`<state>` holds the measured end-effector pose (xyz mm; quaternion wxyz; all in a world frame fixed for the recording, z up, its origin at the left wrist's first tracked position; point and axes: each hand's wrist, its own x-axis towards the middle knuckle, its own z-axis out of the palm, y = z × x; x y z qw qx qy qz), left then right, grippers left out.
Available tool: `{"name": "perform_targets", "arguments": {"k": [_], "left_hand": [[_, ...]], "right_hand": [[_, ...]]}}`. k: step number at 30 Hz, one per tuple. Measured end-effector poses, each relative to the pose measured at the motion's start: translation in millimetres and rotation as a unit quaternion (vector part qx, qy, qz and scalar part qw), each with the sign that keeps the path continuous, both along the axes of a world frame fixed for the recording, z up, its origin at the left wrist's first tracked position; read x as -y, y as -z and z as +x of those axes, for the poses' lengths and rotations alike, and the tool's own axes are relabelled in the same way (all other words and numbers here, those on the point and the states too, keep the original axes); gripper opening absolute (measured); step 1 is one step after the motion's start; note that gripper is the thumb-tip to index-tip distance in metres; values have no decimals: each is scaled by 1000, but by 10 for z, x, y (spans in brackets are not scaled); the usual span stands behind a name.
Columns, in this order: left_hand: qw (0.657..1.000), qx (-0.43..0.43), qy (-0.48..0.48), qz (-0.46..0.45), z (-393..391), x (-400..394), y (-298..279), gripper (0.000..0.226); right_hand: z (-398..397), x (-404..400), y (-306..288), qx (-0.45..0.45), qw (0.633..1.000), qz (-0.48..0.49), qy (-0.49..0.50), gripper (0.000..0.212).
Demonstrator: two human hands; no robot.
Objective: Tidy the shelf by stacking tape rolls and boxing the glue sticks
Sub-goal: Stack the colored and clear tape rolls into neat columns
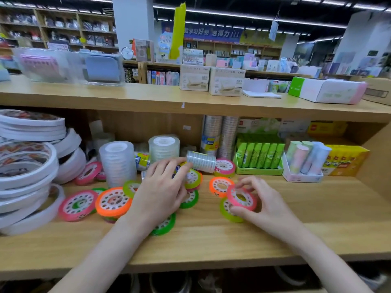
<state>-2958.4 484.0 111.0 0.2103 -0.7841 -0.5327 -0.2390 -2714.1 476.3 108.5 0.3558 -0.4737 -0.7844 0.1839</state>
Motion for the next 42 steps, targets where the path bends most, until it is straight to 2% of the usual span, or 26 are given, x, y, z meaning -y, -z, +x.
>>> {"name": "perform_targets", "arguments": {"k": [4,7,10,12,15,18,22,29,32,34,36,38,42], "left_hand": [[1000,0,-8,-3,10,-3,4,44],[1000,0,-11,0,15,-5,5,44],[1000,1,-11,7,9,-11,17,44],[1000,3,-13,8,10,-8,18,43],[1000,3,-11,5,10,1,11,43],[1000,2,-7,5,4,3,13,43],[1000,5,-8,17,-4,-6,30,43],[996,49,3,80,-17,-19,57,36],[993,58,4,99,-19,-28,68,32],[993,56,-7,106,-4,-36,61,30],[992,57,-19,115,3,-44,56,29],[989,64,-22,130,-18,-54,54,28],[986,104,-30,127,-96,-55,43,28]], "right_hand": [[-46,-13,94,85,996,6,-15,51],[-66,3,111,111,994,8,-14,46],[-58,55,70,77,997,-1,-26,39],[-55,44,0,20,999,10,-25,38],[-106,-96,-114,-36,998,39,16,38],[-214,-278,-105,11,998,43,51,31],[-295,-368,-8,72,996,-9,41,35],[-258,-304,-19,137,988,-39,55,35],[-183,-250,-81,154,985,-2,78,37],[-246,-229,-155,135,986,77,54,37],[-399,-239,-192,152,982,114,-9,39],[-582,-263,-166,177,977,107,-42,42],[-803,-324,-57,212,974,68,-46,50]]}}
